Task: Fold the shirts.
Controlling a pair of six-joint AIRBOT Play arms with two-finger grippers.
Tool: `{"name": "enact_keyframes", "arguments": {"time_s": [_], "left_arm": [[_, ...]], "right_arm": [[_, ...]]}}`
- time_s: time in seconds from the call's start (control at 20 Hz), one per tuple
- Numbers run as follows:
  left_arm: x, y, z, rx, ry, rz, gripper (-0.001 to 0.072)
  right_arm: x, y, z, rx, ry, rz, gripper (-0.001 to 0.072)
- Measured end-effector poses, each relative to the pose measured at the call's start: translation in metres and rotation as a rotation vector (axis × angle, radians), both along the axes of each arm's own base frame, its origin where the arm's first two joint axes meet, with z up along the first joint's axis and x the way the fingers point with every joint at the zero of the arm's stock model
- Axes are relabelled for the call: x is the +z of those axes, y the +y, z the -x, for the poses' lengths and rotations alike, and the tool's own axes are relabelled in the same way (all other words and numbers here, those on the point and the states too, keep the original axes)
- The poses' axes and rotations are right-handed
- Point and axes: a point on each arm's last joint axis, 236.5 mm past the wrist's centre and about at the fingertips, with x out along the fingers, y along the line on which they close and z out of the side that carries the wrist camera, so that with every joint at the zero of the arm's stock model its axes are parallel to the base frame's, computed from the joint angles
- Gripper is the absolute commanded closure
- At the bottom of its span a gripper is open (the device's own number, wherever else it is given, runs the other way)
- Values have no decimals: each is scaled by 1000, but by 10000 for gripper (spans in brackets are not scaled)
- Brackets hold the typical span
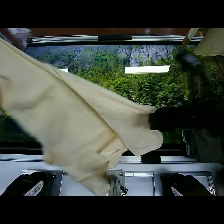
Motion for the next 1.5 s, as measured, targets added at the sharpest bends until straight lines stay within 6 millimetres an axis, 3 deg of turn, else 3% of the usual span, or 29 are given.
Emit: {"name": "enact_keyframes", "arguments": {"time_s": [0.1, 0.2, 0.3, 0.45, 0.5, 0.55, 0.6, 0.65, 0.8, 0.85, 0.9, 0.95, 1.0, 1.1, 1.15, 1.35, 1.5], "left_arm": [[-74, -8, -35, 6, 161, -14, 678], [-129, -22, -62, -3, 268, 25, 677], [-168, -40, -83, -19, 356, 102, 677], [-209, -64, -101, -34, 467, 220, 659], [-224, -69, -104, -38, 513, 240, 544], [-238, -74, -104, -44, 560, 254, 261], [-253, -78, -102, -51, 613, 256, -13], [-269, -81, -95, -59, 684, 256, -13], [-304, -69, -64, -74, 887, 206, -13], [-312, -57, -49, -69, 961, 175, 21], [-320, -44, -34, -57, 1027, 141, 160], [-326, -30, -17, -41, 1085, 104, 216], [-332, -14, 1, -13, 1137, 68, 194], [-352, 10, 44, 45, 1247, 23, 37], [-363, 18, 69, 64, 1311, 6, 20], [-412, 29, 154, 98, 1488, -12, 35], [-439, 16, 182, 103, 1537, 62, 59]], "right_arm": [[-66, 3, -17, -41, 83, 51, 648], [-118, 1, -36, -99, 131, 90, 648], [-151, -5, -55, -177, 158, 99, 648], [-172, -17, -82, -294, 150, 78, 648], [-175, -21, -89, -322, 141, 74, 637], [-178, -27, -96, -351, 133, 73, 510], [-181, -33, -101, -376, 130, 72, 259], [-182, -39, -106, -394, 121, 72, 163], [-180, -52, -108, -371, 117, 74, 163], [-179, -61, -102, -345, 128, 99, 163], [-181, -76, -94, -320, 147, 149, 164], [-182, -92, -85, -303, 170, 198, 163], [-184, -107, -74, -290, 199, 236, 163], [-188, -131, -51, -284, 262, 280, 163], [-191, -140, -40, -288, 290, 284, 163], [-199, -140, -11, -260, 363, 228, 163], [-199, -125, -7, -229, 371, 151, 163]]}}
